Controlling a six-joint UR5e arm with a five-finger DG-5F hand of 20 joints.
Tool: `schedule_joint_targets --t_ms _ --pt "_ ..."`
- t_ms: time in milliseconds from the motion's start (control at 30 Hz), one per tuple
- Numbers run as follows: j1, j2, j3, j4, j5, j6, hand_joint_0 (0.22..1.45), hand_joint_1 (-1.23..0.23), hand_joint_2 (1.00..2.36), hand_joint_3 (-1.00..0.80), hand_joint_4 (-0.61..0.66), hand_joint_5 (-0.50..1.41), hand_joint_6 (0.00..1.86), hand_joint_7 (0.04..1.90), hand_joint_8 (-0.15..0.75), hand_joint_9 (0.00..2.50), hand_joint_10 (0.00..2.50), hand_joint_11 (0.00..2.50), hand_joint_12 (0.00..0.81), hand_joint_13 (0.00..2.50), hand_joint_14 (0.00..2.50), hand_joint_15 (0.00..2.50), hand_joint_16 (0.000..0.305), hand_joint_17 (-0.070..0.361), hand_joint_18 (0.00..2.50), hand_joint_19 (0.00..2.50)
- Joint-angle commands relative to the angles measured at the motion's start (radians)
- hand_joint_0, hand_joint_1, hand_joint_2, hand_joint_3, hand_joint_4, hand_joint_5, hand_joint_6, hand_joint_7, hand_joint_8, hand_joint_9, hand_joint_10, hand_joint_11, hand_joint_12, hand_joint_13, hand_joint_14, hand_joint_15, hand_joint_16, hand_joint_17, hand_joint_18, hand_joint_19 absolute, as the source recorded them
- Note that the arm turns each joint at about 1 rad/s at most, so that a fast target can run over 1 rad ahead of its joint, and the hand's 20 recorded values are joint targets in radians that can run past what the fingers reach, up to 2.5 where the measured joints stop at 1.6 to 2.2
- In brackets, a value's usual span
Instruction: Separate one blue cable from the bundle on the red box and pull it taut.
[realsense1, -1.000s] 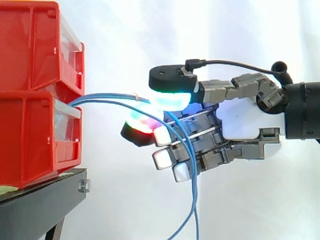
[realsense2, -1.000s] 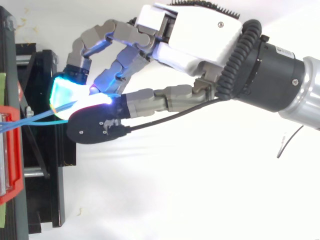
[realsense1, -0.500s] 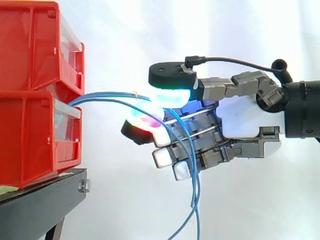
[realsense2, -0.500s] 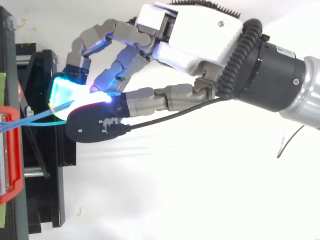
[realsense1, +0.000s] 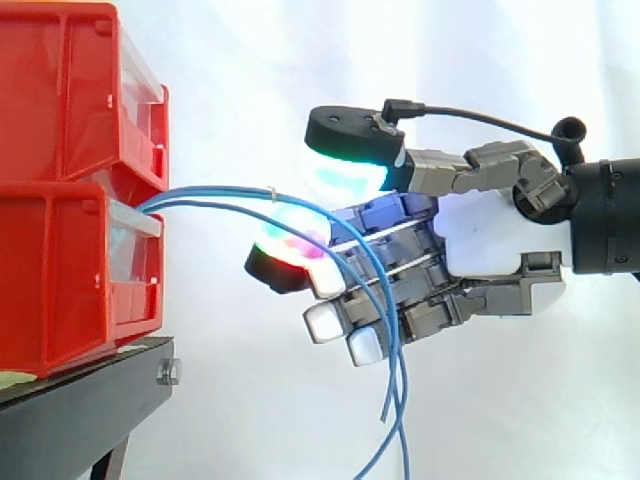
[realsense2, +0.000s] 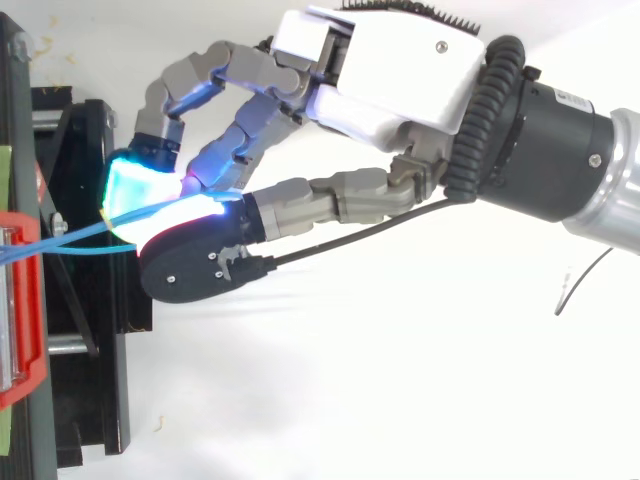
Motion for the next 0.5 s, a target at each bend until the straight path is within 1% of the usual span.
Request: schedule_joint_targets --t_ms 0,167,267,367,467 --pt "-0.002 0.0 0.012 -0.032 -0.003 0.008 0.54 -0.71 1.01 -0.35 0.14 -0.07 0.9 0.83 0.301 0.98 0.02 0.43 0.419 0.85 0.02 0.56 0.058 0.13 0.76 0.66" --pt "-0.002 0.0 0.015 -0.053 -0.005 0.021 0.58 -0.8 1.01 -0.19 0.15 -0.06 0.9 0.86 0.326 1.01 0.01 0.43 0.449 0.9 0.02 0.54 0.065 0.145 0.85 0.61" --pt "0.0 0.0 0.015 -0.056 -0.005 0.028 0.59 -0.84 1.01 -0.13 0.14 -0.06 0.9 0.85 0.327 1.01 0.01 0.43 0.451 0.9 0.02 0.54 0.065 0.147 0.86 0.61" --pt "0.0 0.0 0.015 -0.056 -0.005 0.028 0.61 -0.87 1.01 -0.12 0.09 -0.06 0.91 0.84 0.313 0.98 0.01 0.45 0.443 0.88 0.02 0.54 0.063 0.143 0.85 0.61" --pt "0.0 0.0 0.015 -0.055 -0.005 0.028 0.65 -0.91 1.01 -0.18 0.03 -0.08 0.93 0.82 0.278 0.92 0.02 0.47 0.404 0.84 0.02 0.56 0.055 0.124 0.78 0.63"
